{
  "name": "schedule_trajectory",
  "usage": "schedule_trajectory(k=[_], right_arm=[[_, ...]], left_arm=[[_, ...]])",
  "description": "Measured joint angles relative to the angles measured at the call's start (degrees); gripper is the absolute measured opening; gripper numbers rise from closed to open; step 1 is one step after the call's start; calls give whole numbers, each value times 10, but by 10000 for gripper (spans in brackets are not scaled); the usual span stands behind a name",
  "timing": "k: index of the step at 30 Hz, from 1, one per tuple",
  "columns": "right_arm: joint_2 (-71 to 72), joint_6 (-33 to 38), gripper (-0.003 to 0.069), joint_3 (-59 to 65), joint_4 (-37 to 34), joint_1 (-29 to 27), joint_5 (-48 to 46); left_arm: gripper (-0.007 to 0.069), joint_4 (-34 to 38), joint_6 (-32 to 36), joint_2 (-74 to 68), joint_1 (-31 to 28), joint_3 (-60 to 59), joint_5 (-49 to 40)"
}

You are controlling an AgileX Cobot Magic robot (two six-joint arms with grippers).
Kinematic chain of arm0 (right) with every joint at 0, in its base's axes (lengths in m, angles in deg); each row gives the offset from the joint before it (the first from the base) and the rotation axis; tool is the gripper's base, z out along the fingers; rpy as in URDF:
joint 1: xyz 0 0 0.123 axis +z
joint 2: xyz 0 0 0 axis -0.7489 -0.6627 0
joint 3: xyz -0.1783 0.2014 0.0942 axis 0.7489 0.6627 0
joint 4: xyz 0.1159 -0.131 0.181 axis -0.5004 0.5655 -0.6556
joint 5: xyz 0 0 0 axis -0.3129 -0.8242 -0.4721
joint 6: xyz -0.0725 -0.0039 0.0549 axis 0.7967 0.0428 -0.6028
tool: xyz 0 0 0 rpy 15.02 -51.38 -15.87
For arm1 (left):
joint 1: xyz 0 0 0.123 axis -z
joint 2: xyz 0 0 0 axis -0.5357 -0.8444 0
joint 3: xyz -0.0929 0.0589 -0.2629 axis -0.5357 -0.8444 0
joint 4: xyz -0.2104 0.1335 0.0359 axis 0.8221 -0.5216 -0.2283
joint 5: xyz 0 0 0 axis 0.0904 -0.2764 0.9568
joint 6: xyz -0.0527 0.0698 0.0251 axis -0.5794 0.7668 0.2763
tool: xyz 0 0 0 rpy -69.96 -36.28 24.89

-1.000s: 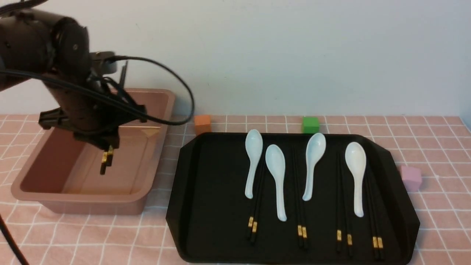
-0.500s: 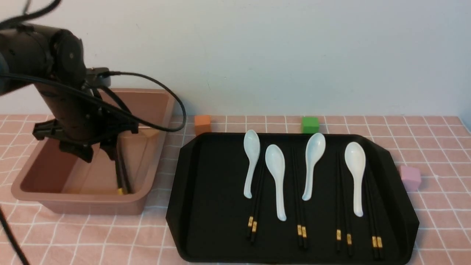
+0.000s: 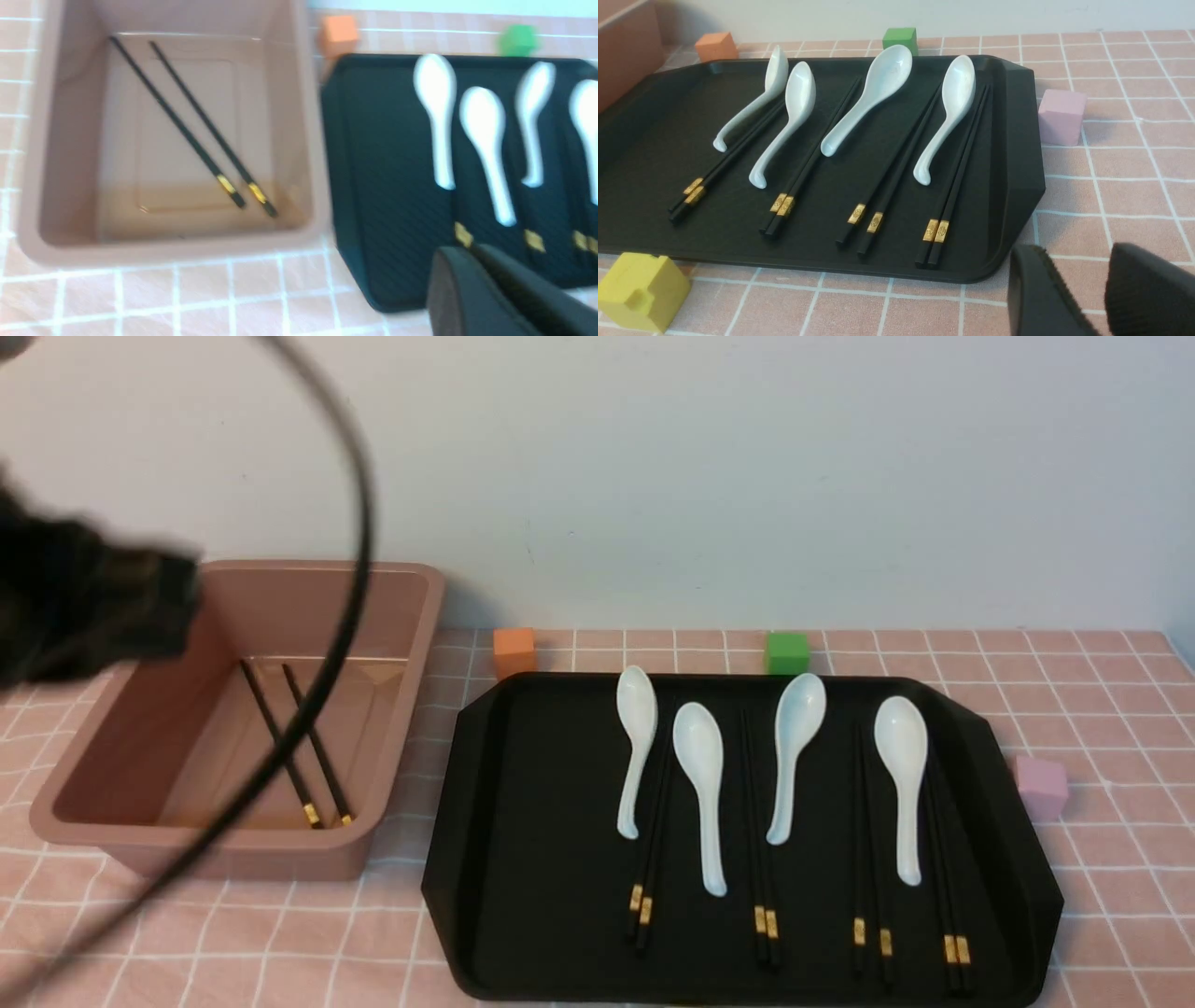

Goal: On pink tablecloth take chopsticks from black tray and put them in box.

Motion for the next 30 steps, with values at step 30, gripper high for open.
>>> schedule_trajectory(k=[30], right_arm=[[0, 1, 240, -1, 0, 0, -5]], left_arm=[[-13, 48, 7, 509, 4, -501, 390]])
